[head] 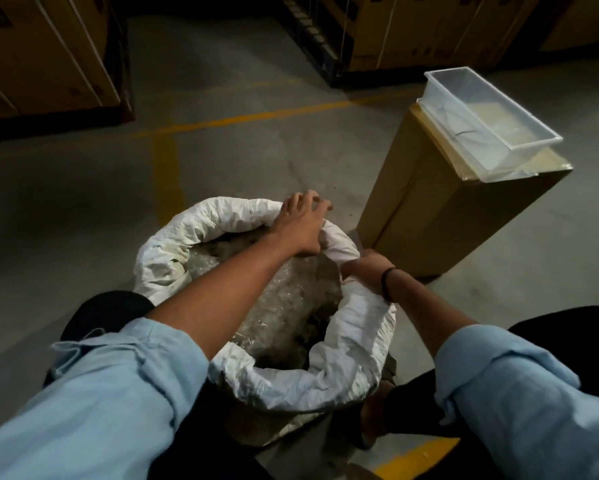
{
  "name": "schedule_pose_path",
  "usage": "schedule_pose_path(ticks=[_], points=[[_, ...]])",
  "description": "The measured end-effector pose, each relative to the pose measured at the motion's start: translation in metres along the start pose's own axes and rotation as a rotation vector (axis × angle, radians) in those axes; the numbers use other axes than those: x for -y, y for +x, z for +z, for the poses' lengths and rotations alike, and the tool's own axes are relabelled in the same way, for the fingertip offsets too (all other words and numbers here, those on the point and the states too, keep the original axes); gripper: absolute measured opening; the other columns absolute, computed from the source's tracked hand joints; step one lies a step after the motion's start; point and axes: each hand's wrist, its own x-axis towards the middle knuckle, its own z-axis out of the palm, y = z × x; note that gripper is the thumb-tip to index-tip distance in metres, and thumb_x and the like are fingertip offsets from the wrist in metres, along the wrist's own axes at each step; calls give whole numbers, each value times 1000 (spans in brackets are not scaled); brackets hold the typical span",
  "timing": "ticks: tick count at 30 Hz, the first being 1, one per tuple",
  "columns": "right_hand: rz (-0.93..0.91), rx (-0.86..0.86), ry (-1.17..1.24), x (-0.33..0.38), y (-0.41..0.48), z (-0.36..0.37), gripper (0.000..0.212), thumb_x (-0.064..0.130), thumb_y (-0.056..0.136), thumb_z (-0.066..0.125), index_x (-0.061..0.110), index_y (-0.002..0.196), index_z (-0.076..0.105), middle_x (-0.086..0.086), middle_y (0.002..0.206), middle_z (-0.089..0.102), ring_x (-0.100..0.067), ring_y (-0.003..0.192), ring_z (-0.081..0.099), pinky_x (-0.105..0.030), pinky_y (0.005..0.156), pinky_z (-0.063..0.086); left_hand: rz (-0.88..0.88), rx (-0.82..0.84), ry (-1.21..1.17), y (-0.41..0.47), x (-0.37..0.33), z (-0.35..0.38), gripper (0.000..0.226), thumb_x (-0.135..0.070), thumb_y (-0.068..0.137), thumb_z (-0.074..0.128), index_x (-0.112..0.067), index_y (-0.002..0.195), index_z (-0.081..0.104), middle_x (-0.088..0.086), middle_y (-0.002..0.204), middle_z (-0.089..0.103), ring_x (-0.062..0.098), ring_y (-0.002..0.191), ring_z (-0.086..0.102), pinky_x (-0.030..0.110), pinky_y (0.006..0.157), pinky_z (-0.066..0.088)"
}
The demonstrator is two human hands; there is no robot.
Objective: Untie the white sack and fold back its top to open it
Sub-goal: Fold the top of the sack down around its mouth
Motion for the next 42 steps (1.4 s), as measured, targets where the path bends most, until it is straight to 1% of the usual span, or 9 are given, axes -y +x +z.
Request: schedule_pose_path(ticks=[4, 9, 12, 15, 20, 24, 27, 34, 42], points=[[160, 221, 584, -18, 2, -6, 10, 11, 84, 65, 4, 90, 68, -12, 84, 64, -22, 69, 60, -32, 68, 50, -18, 55, -240, -56, -34, 3, 62, -49, 80, 67, -25, 133, 46, 5, 134, 52, 28, 118, 56, 42, 91, 53], [184, 180, 850, -33, 50, 25, 81, 23, 41, 81, -1, 117, 69, -17, 96, 69, -31, 86, 65, -44, 89, 54, -281, 414, -574, -144, -77, 28, 124, -88, 56, 68, -15, 149, 30, 5, 143, 54, 24, 122, 58, 34, 94, 49], [158, 128, 876, -14, 52, 31, 76, 31, 51, 79, 5, 121, 67, -13, 112, 70, -31, 103, 67, -45, 103, 51, -391, 382, -576, -167, -91, 41, 135, -76, 48, 81, -23, 151, 14, 5, 139, 57, 27, 119, 60, 38, 95, 52], [89, 47, 613, 9, 46, 24, 31, 31, 83, 66, 21, 112, 59, -2, 103, 62, -20, 94, 60, -36, 95, 51, -525, 284, -539, -165, -87, 42, 89, -43, 77, 79, -21, 142, 23, 11, 117, 65, 34, 103, 66, 39, 77, 52], [-575, -217, -427, 66, -3, -3, 100, 42, 76, 74, 22, 157, 19, -10, 162, 21, -33, 149, 21, -48, 120, 29, -436, 87, -463, -171, -82, 23, 33, -13, 89, 57, -9, 121, 52, 17, 102, 68, 37, 90, 68, 37, 71, 52], [-997, 440, -1095, 57, -64, -12, 128, 46, 68, 88, 21, 161, 3, -8, 166, 17, -27, 151, 19, -42, 123, 17, -458, 151, -651, -170, -90, 10, 31, -21, 91, 58, -6, 118, 62, 18, 112, 68, 35, 102, 65, 37, 79, 49], [-1094, 268, -1372, 9, -69, 12, 151, 74, 56, 81, 15, 158, -15, -10, 157, 33, -30, 139, 39, -46, 113, 31, -583, 303, -580, -167, -84, 7, 36, -17, 96, 59, -5, 130, 55, 16, 115, 65, 32, 102, 64, 33, 74, 47], [-1531, -306, -1165, -20, -41, 39, 44, 37, 91, 49, 11, 127, 55, -6, 92, 59, -29, 62, 58, -33, 51, 40, -555, 331, -718, -179, -68, 4, 41, -24, 78, 80, -11, 112, 62, 6, 94, 66, 19, 79, 62, 29, 63, 49], [-1758, -552, -1028, -15, -47, 29, 18, 14, 98, 48, 10, 92, 64, -8, 90, 60, -28, 78, 52, -38, 63, 43, -385, 410, -739, -165, -67, -3, 42, -21, 69, 91, -8, 103, 72, 9, 95, 70, 17, 79, 62, 32, 68, 54]])
